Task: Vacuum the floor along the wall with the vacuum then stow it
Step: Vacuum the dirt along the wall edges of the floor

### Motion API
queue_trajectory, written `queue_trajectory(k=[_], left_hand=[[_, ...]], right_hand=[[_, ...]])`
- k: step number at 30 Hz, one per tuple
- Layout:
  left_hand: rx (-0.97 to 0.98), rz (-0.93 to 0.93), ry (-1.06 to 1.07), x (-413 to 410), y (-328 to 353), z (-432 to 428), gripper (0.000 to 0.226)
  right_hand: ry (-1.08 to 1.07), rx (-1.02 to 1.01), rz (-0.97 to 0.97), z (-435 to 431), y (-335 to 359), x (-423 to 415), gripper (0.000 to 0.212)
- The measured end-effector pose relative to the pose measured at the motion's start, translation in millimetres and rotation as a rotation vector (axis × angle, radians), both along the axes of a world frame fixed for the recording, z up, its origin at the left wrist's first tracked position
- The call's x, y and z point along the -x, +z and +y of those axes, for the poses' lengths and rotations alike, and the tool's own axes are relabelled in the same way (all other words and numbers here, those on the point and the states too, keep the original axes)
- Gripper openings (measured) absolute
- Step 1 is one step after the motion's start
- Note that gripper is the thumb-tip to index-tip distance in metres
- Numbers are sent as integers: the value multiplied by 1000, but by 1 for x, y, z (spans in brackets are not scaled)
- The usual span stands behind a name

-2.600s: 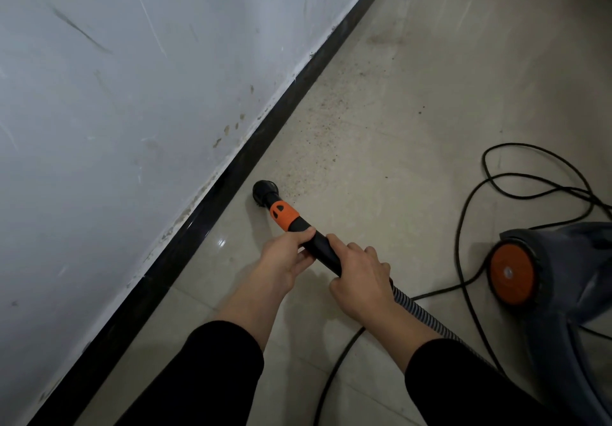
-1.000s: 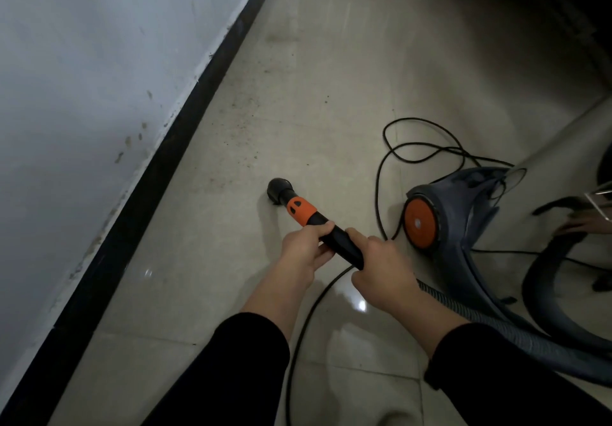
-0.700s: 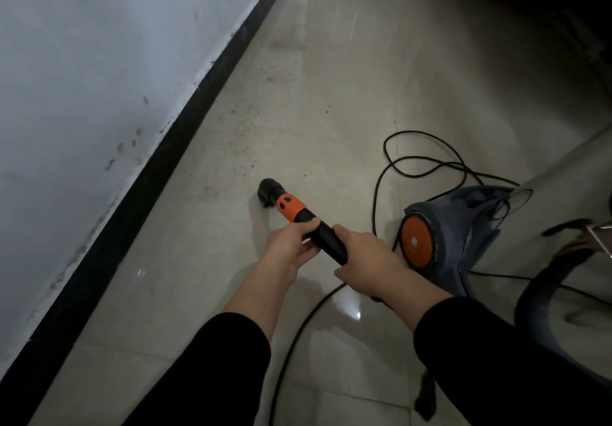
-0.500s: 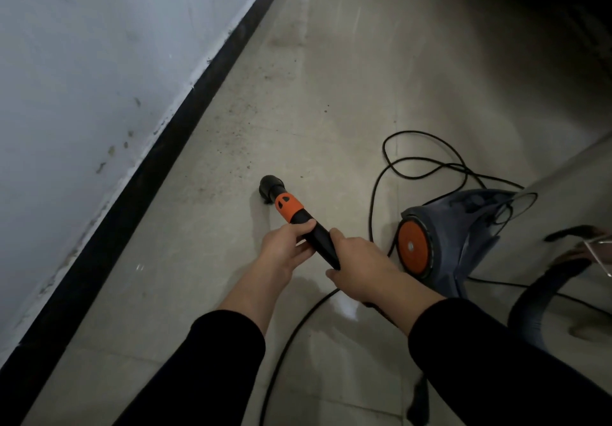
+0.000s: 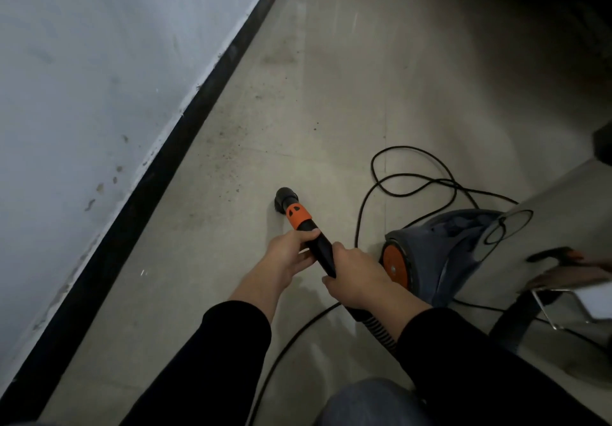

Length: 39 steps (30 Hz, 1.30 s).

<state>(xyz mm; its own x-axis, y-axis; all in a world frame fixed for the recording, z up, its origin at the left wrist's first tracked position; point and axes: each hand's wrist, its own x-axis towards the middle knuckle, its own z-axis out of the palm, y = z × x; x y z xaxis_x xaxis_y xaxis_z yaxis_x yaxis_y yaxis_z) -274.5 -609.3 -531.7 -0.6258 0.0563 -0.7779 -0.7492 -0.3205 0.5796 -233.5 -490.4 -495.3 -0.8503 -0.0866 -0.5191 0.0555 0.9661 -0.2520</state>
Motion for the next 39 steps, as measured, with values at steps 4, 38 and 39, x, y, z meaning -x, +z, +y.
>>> queue_trajectory(k=[4,38,39], left_hand=[[-6,11,5,14,-7,4,37],[-148,-18,209,29,-20,-43,36],[-152,-21,221,29,-19,-45,38]], right_hand=[[-29,-23,-27,1,-2,17,36],[-24,131,-92,-30,2,56,36],[-15,136,-95,-31,2,57,36]])
